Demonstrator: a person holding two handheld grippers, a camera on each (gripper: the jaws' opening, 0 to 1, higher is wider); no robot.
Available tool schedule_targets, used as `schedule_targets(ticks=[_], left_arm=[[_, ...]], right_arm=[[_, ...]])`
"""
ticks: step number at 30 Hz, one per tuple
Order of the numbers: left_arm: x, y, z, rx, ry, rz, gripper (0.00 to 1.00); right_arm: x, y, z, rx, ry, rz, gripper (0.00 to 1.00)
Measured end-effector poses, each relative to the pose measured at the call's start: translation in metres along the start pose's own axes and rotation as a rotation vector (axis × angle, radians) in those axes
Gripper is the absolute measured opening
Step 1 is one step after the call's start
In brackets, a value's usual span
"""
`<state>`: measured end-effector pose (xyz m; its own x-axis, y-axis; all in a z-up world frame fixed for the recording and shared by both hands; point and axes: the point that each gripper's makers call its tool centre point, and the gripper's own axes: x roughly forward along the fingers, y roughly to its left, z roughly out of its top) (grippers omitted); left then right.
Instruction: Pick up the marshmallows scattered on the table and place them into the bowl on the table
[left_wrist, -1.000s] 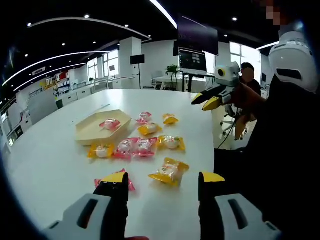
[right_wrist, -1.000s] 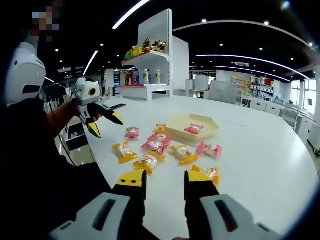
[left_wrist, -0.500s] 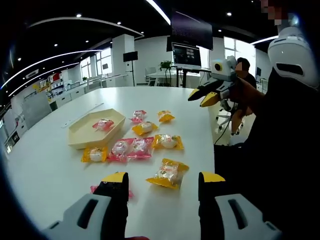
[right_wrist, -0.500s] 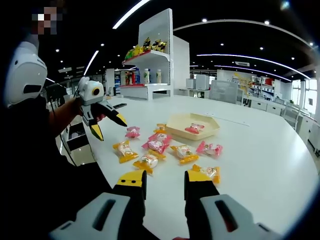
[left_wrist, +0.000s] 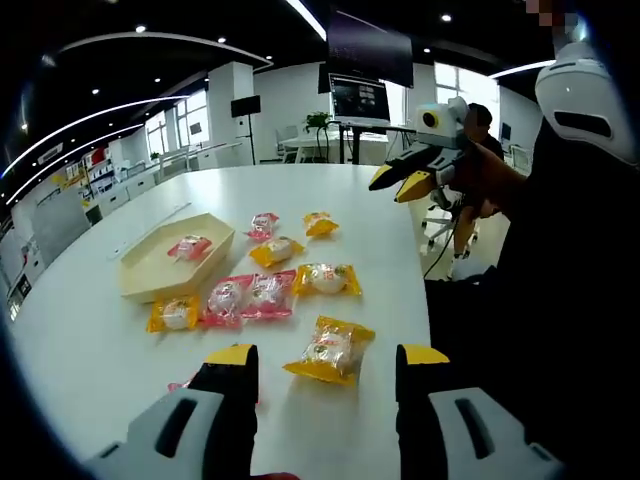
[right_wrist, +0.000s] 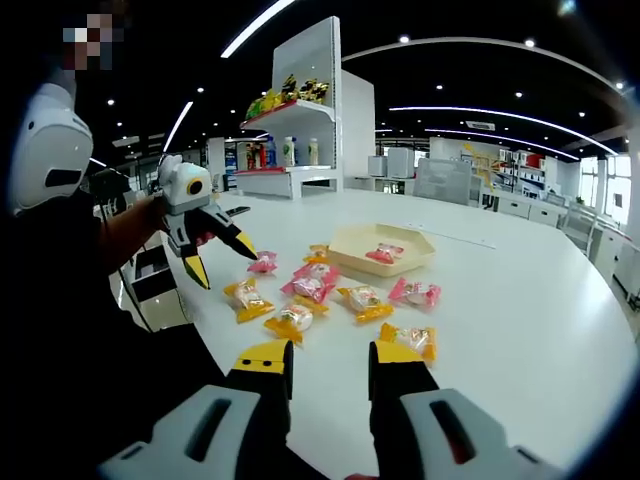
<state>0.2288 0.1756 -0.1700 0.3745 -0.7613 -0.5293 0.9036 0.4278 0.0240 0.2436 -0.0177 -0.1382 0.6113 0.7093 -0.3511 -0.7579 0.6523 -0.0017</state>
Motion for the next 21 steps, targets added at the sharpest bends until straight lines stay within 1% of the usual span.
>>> schedule_targets(ticks=[5, 21], left_arm=[[0.003, -0.001, 0.0, 0.01, 0.007, -0.012, 0.55], [0.018, -0.005, -0.008, 0.045, 0.062, -0.051, 0.54]], right_arm=[[-0.001, 0.0, -0.001, 0.002, -0.001, -0.001, 0.31], [-0.001, 0.002, -0.003, 0.005, 0.0, 0.006, 0.31]])
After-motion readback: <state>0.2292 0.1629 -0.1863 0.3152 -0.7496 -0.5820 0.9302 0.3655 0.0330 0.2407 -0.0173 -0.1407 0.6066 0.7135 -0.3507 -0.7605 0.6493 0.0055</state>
